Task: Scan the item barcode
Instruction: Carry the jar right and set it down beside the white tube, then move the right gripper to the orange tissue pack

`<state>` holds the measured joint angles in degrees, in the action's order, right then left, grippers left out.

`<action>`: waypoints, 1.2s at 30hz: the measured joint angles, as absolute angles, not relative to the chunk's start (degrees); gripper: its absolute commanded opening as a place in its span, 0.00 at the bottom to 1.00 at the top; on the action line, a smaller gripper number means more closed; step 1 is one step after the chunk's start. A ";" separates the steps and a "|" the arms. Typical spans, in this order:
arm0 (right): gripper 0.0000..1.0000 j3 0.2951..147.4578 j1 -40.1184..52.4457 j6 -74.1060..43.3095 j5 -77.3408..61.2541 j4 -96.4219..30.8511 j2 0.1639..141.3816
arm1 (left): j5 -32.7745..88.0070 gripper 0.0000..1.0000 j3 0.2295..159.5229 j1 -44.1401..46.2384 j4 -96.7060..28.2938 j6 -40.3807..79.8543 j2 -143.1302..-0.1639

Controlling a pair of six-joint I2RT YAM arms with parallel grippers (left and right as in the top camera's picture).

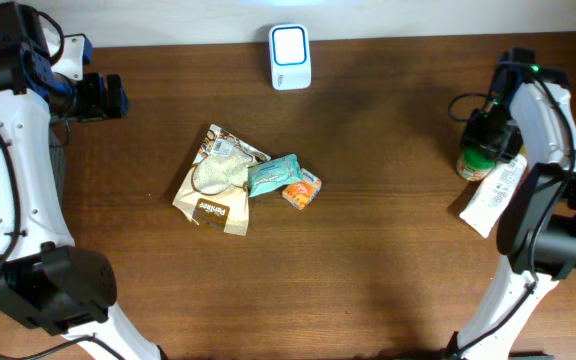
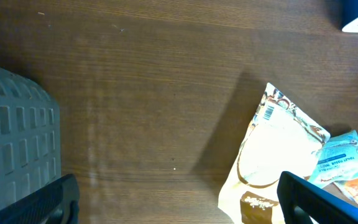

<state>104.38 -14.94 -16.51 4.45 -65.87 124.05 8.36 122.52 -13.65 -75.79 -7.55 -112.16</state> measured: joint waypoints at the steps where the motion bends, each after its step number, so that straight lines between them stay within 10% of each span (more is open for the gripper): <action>1: 0.57 104.33 -15.64 -16.56 3.73 -65.69 124.05 | 8.36 0.99 122.52 -13.65 -75.79 -7.57 -112.16; 6: 0.74 104.31 -17.56 -16.43 2.11 -65.52 124.05 | 8.36 0.99 122.52 -13.65 -75.79 -7.57 -112.16; 8: 0.98 104.31 -17.61 -16.34 1.93 -65.56 124.05 | 8.36 0.99 122.52 -13.65 -75.79 -7.57 -112.16; 31: 0.99 123.28 -1.61 -4.95 -17.30 -79.29 119.09 | 8.38 0.99 122.52 -13.65 -75.81 -7.57 -112.16; 36: 0.73 121.82 7.27 -3.84 -19.42 -78.04 119.59 | 8.38 0.99 122.52 -13.65 -75.81 -7.57 -112.16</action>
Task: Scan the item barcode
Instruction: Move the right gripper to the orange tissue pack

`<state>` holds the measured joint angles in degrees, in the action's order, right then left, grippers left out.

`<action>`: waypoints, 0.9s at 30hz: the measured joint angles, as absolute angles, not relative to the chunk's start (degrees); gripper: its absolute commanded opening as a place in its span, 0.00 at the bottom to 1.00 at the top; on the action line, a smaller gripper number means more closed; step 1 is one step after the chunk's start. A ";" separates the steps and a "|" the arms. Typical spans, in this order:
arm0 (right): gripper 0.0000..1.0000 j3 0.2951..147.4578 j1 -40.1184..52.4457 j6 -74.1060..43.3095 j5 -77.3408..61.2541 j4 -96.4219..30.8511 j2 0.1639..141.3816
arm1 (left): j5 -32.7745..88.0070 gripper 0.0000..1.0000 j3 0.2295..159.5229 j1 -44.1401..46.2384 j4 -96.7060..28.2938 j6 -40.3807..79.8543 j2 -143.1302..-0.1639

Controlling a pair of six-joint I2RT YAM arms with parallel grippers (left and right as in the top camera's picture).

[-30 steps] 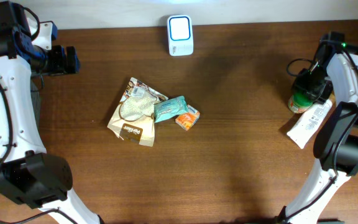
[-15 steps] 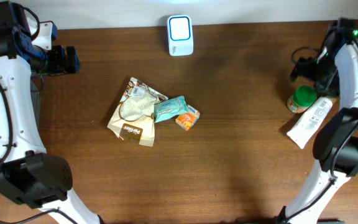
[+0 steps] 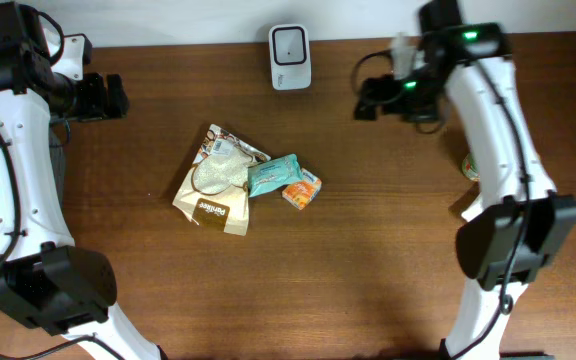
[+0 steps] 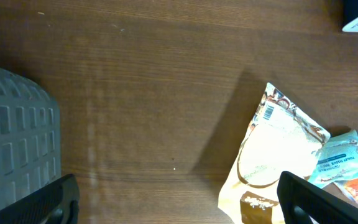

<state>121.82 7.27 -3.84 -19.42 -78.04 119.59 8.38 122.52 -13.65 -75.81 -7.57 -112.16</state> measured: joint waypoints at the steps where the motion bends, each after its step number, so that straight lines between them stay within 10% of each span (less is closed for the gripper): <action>1: 0.73 121.16 9.50 -3.46 -19.59 -76.64 119.98 | 8.36 0.99 122.52 -13.65 -75.79 -7.55 -112.16; 12: 0.46 110.56 22.11 -2.76 -19.40 -66.30 126.76 | 8.38 0.99 122.52 -13.65 -75.79 -7.55 -112.16; 27: 0.44 100.16 20.93 15.64 -18.85 -56.21 128.57 | 8.36 0.99 122.52 -13.65 -75.81 -7.57 -112.16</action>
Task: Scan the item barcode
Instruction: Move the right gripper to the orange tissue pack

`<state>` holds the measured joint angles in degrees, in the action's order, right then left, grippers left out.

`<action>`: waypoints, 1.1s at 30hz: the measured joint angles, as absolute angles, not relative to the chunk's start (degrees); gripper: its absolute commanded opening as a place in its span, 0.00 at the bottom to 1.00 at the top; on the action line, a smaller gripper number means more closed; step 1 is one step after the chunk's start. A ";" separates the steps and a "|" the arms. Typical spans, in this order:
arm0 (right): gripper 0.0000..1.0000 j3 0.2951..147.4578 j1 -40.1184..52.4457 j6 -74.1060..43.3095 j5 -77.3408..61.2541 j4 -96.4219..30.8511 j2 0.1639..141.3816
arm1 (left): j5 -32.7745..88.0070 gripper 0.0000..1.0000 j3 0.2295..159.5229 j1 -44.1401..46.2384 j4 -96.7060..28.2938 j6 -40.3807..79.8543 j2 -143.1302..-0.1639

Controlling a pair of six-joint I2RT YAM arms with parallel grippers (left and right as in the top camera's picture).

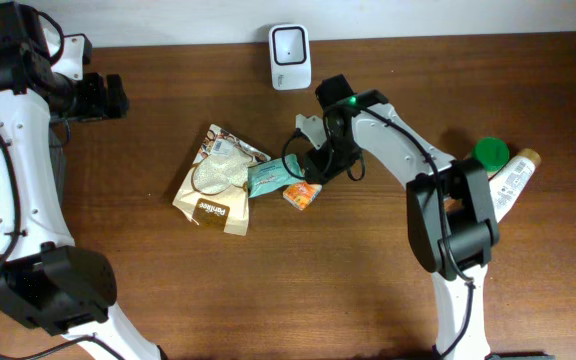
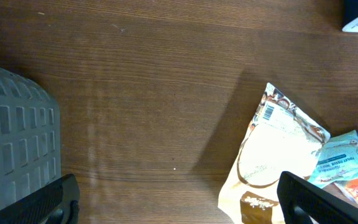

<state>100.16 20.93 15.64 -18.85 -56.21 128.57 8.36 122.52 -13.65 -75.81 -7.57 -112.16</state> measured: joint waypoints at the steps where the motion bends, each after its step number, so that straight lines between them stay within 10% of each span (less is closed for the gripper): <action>1: 0.44 100.16 20.93 15.94 -19.40 -55.94 128.99 | 8.36 0.99 122.52 -13.65 -75.79 -7.57 -112.16; 9: 0.18 99.94 20.93 16.80 -23.70 -55.64 129.71 | 8.36 0.99 122.52 -13.65 -75.79 -7.57 -112.16; 33: 0.04 96.27 20.29 -0.51 -25.89 -58.67 125.86 | 8.36 0.99 122.52 -13.65 -75.79 -7.55 -112.16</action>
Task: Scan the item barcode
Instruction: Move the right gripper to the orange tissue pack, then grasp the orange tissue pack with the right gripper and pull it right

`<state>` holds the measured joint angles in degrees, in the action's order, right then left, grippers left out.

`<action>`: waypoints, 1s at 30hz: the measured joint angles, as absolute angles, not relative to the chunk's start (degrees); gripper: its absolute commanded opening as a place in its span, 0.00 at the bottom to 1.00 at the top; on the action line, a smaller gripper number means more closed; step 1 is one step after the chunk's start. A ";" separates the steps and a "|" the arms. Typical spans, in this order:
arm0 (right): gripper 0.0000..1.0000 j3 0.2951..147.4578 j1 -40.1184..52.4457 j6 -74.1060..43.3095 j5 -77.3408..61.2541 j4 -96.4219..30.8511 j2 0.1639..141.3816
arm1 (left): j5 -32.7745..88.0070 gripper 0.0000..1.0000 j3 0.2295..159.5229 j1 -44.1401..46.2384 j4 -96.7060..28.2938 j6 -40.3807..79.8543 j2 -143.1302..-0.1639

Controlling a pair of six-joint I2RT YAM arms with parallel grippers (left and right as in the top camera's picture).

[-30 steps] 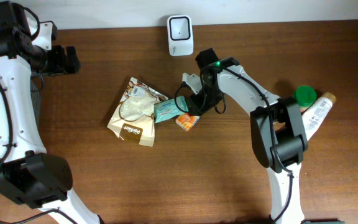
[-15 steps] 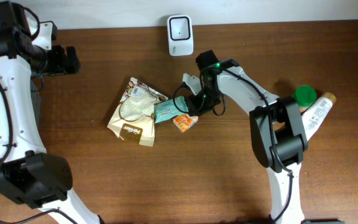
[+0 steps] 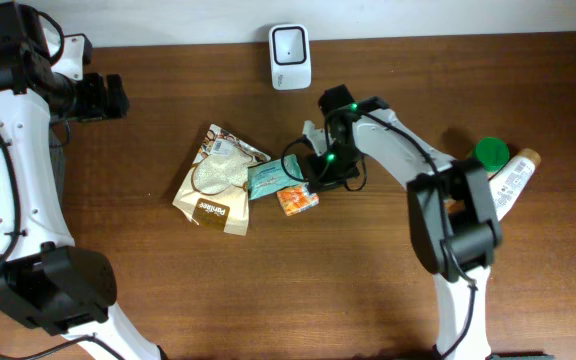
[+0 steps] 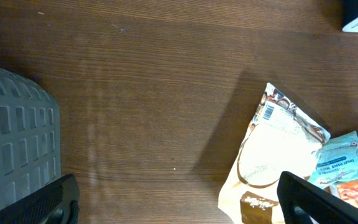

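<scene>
Three items lie together mid-table: a beige pouch point(image 3: 216, 182), a teal packet point(image 3: 267, 178) and a small orange packet point(image 3: 296, 200). The white scanner point(image 3: 289, 43) stands at the back edge. My right gripper point(image 3: 317, 172) is low at the right end of the teal packet, just above the orange one; its jaws are hidden under the wrist. My left gripper point(image 3: 108, 97) hangs wide open at the far left, holding nothing. In the left wrist view the left gripper point(image 4: 176, 205) frames bare table, with the beige pouch point(image 4: 278, 149), teal packet point(image 4: 347, 163) and orange packet point(image 4: 356, 191) at the right.
A green-capped jar point(image 3: 488, 153) and a white tube point(image 3: 513, 180) lie at the right. A grey ribbed basket point(image 4: 11, 137) stands at the left edge in the left wrist view.
The orange packet now lies slightly lower and further left, turned a little. My right gripper is still at the packets, a touch further right. The left arm has not moved.
My right gripper was first at the far right by the green-capped jar and tube. Then it was high near the back, right of the scanner. Then it was down at the teal and orange packets, and now the orange packet has shifted. The left gripper stayed open throughout.
</scene>
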<state>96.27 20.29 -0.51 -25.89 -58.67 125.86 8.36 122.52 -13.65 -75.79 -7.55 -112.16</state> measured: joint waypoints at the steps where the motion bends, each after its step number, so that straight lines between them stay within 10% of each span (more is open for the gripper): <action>1: 0.04 96.16 20.14 -1.80 -25.76 -59.05 124.38 | 8.38 0.99 122.52 -13.65 -75.79 -7.55 -112.16; 9: 0.06 96.20 16.21 -14.68 -22.39 -64.79 107.77 | 8.36 0.99 122.52 -13.65 -75.79 -7.57 -112.16; 13: 0.45 96.20 15.07 -12.40 -21.89 -64.29 108.66 | 8.36 0.99 122.52 -13.65 -75.81 -7.57 -112.16; 30: 0.48 96.20 24.45 -5.50 -23.44 -57.56 126.43 | 8.36 0.99 122.52 -13.65 -75.79 -7.55 -112.16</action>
<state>96.20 24.45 -5.50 -23.44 -57.56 126.43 8.36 122.52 -13.65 -75.79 -7.55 -112.16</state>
